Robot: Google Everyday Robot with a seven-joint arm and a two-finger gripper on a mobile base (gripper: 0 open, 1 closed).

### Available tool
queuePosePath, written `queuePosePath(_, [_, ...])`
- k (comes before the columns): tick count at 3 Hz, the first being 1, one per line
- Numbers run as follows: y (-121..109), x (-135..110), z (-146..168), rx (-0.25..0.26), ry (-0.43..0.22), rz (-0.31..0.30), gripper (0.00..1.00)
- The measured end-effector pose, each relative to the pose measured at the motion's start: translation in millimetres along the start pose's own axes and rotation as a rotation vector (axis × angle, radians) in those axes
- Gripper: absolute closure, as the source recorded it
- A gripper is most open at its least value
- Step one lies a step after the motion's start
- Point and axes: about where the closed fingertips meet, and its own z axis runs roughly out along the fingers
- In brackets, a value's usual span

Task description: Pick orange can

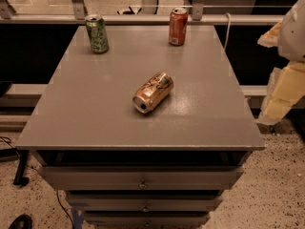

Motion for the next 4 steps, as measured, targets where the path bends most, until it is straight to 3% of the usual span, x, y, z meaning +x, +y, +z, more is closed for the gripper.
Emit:
queuePosePath(1, [0.0, 0.0, 0.0, 0.000, 0.000, 0.000, 0.00])
queuePosePath(2, [-5.7, -9.3, 4.3, 0.003, -0.026, -0.037, 0.00])
queuePosePath(3, [-22.1, -39.1, 27.2, -0.016, -0.131, -0.150, 0.00])
queuePosePath(4, [-48.5, -96.5, 67.8, -0.068, -0.303, -0.350, 0.00])
